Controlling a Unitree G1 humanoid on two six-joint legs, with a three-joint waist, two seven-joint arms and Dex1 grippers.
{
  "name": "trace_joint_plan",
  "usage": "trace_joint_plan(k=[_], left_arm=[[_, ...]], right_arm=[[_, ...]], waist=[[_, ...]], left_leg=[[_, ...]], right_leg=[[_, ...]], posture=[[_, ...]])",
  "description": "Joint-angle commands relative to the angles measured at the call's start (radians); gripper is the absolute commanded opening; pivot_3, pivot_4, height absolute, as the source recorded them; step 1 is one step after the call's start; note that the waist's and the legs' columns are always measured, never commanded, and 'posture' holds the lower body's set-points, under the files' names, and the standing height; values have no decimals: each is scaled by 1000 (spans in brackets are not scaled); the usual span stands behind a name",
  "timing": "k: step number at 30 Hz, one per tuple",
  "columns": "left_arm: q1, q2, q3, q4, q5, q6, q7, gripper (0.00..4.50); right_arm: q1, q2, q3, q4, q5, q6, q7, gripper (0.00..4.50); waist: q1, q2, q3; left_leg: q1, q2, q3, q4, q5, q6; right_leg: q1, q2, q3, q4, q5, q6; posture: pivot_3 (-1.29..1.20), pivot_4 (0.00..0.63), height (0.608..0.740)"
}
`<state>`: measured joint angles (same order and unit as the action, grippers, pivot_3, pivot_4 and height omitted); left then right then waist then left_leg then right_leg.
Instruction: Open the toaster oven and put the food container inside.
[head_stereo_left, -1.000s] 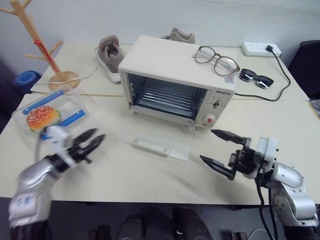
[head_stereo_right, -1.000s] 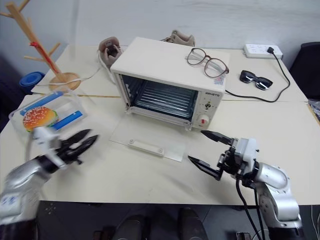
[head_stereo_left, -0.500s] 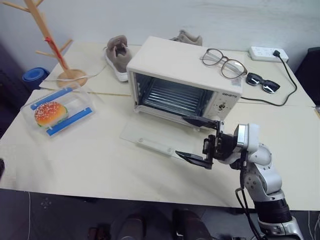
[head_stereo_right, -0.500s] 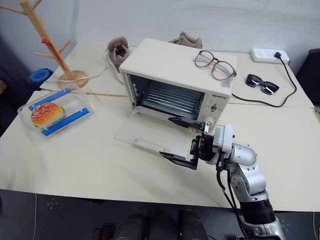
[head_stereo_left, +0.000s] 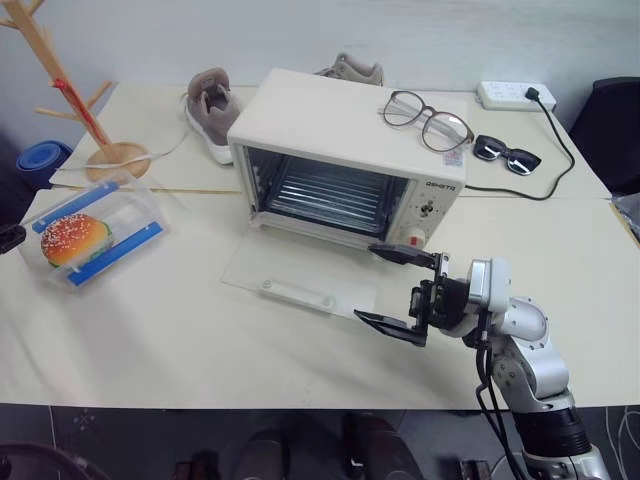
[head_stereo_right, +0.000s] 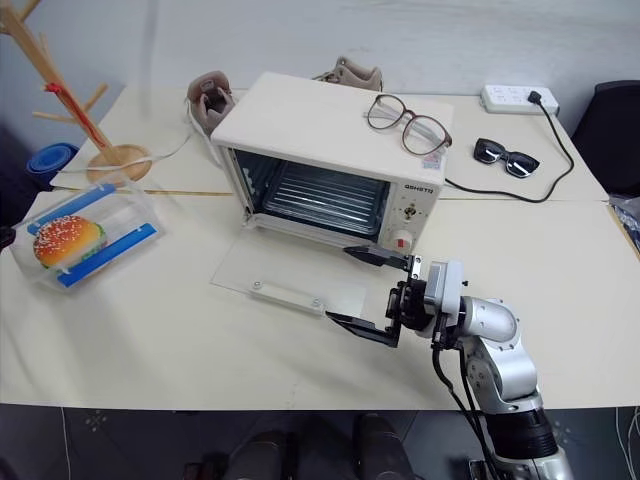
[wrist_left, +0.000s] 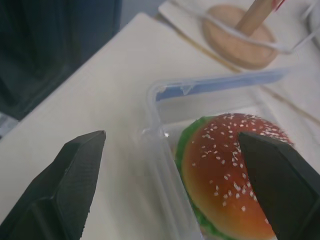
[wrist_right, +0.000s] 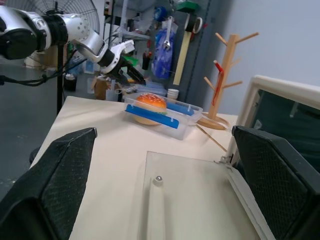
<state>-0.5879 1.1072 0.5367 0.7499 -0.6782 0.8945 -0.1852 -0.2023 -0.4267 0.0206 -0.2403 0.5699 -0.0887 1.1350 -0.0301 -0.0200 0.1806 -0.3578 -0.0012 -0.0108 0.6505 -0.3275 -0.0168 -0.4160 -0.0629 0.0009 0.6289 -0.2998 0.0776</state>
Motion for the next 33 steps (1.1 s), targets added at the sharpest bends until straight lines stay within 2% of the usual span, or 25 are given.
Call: trace_joint_plan(k=[1,5,12,19,26,29,31,33], left_arm=[[-117,36,-78,146,124,-80,-33,4460],[-236,39,-134,273,205,-96,-69,4460],[-313,24,-139,396,279,-149,-93,2322],[-334,28,-141,410,315,-140,-129,224],[-360,94,-166,310,336,-97,-264,121],[-310,150,-256,145,359,-21,-418,121],[-276,180,-266,32,333,64,-482,121],[-200,202,-252,-139,286,183,-528,121]], right_arm=[[10,-5,-16,-51,-2,-18,-20,4500],[22,-8,-27,-57,-12,-24,-41,4500],[33,-12,-31,-62,-21,-39,-64,4500],[29,-17,-33,-51,-21,-45,-64,4500],[10,-13,-28,-28,-25,-41,-62,4500],[5,-24,-33,-16,-23,-35,-52,4500],[7,-35,-37,-10,-26,-34,-48,4500],[18,-52,-50,0,-27,-35,-47,4500]], waist=[[-1,-1,0],[2,-1,0],[2,-2,0],[2,-3,0],[2,-7,1],[2,-12,-1],[2,-12,0],[3,-11,0]], left_leg=[[-1,0,0,0,0,0],[-1,0,2,1,0,0],[0,0,3,2,0,1],[0,0,3,3,0,2],[-1,0,4,3,0,2],[-5,1,4,3,1,0],[-14,0,3,8,1,-1],[-14,0,4,10,1,0]], right_leg=[[0,0,0,0,0,0],[-1,1,1,0,0,0],[-1,0,2,1,1,1],[-2,0,3,5,1,1],[-3,0,3,7,1,1],[-8,0,3,8,1,1],[-15,0,3,11,1,1],[-15,-2,4,11,1,1]], posture=[[0,150,740],[0,150,740],[0,150,740],[0,150,740],[0,150,740],[0,150,740],[0,150,740],[0,150,740]])
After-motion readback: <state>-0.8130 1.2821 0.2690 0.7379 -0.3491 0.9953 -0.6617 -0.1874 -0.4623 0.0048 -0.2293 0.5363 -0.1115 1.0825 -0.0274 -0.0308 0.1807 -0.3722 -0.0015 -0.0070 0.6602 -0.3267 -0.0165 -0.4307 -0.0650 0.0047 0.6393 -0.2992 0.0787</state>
